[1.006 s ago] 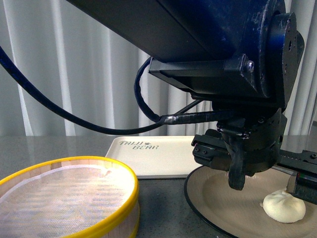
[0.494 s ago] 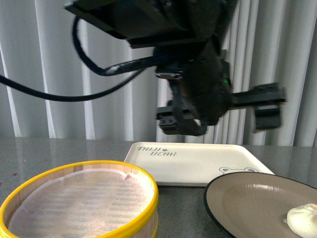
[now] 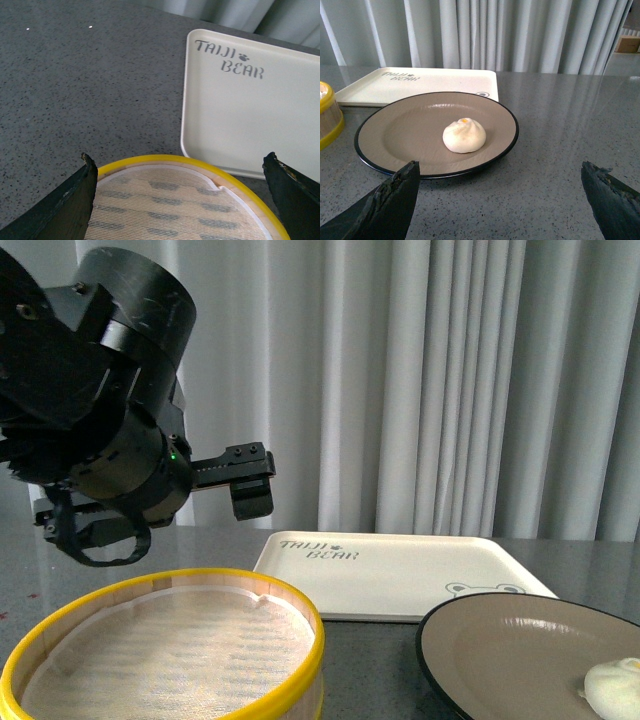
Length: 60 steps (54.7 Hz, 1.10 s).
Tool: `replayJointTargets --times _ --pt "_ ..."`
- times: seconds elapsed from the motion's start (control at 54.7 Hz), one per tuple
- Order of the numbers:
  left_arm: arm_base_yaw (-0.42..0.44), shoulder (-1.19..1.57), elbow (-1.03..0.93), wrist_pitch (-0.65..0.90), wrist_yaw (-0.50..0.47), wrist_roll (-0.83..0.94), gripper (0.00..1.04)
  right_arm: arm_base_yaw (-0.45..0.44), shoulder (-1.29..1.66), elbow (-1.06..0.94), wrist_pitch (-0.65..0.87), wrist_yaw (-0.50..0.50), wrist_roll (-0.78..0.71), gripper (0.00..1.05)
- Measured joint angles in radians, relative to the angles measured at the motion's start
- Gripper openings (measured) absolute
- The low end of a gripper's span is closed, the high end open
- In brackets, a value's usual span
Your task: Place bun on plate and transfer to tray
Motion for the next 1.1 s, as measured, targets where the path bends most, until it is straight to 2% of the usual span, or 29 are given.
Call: replayJointTargets --times 0.128,0.183,0.256,0.366,0.457,0.567,0.622,0.658,1.097 --pt "-0.016 -0.009 -0.006 0.007 0.009 0.017 0.98 0.0 0.0 0.0 0.0 0.003 0.0 0.96" --pt "-0.017 -0.016 -0.069 0.155 -0.019 0.083 0.92 0.0 0.0 0.0 0.0 0.002 0.0 0.96" --pt "0.004 -0.065 -0.248 0.479 -0.002 0.208 0.77 0.0 0.0 0.0 0.0 0.002 0.0 0.96" --pt "0.056 -0.163 -0.45 0.709 0.022 0.278 0.6 0.0 0.0 0.0 0.0 0.002 0.0 0.96" --pt "0.098 -0.243 -0.571 0.782 0.044 0.301 0.45 0.0 0.0 0.0 0.0 0.001 0.0 0.96" --pt "0.137 -0.333 -0.725 0.83 0.091 0.315 0.24 0.0 0.0 0.0 0.0 0.001 0.0 0.96" --pt "0.155 -0.383 -0.809 0.849 0.124 0.32 0.09 0.0 0.0 0.0 0.0 0.002 0.0 0.96" --pt "0.169 -0.417 -0.854 0.858 0.135 0.321 0.04 0.0 0.0 0.0 0.0 0.002 0.0 0.96" --pt "0.26 -0.674 -1.098 0.848 0.216 0.327 0.04 0.0 0.0 0.0 0.0 0.001 0.0 0.96"
